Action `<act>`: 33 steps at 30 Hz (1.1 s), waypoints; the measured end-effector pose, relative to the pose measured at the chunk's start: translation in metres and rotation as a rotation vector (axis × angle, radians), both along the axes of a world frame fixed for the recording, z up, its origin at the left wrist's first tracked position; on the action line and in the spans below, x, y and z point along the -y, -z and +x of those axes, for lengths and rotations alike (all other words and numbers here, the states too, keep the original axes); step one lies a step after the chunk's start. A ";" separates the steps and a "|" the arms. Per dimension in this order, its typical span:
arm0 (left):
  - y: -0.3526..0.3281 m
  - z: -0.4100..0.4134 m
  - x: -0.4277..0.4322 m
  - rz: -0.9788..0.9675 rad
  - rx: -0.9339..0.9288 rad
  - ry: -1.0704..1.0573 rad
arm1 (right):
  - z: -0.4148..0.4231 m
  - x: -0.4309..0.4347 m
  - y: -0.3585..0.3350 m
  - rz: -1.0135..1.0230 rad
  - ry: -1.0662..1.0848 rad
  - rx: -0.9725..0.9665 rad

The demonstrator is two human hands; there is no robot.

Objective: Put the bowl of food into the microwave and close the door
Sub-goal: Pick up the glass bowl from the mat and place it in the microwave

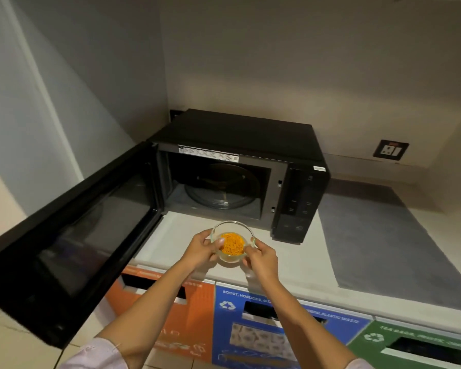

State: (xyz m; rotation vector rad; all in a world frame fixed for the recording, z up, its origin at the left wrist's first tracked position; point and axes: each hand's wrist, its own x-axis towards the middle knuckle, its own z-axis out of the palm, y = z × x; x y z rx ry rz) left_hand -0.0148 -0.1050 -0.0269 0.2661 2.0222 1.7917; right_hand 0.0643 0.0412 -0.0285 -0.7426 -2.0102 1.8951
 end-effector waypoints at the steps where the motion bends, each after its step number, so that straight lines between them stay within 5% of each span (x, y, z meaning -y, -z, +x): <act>1: -0.003 -0.004 0.005 0.008 0.001 0.014 | -0.007 0.003 -0.004 0.012 -0.010 0.001; 10: -0.017 -0.073 0.006 -0.010 -0.234 -0.027 | -0.094 -0.011 -0.017 0.066 -0.090 -0.048; 22: 0.002 -0.172 -0.049 0.063 -0.153 -0.195 | -0.213 -0.052 -0.004 0.191 -0.028 -0.015; 33: 0.014 -0.241 -0.069 -0.001 -0.141 -0.263 | -0.281 -0.057 0.019 -0.077 -0.041 0.059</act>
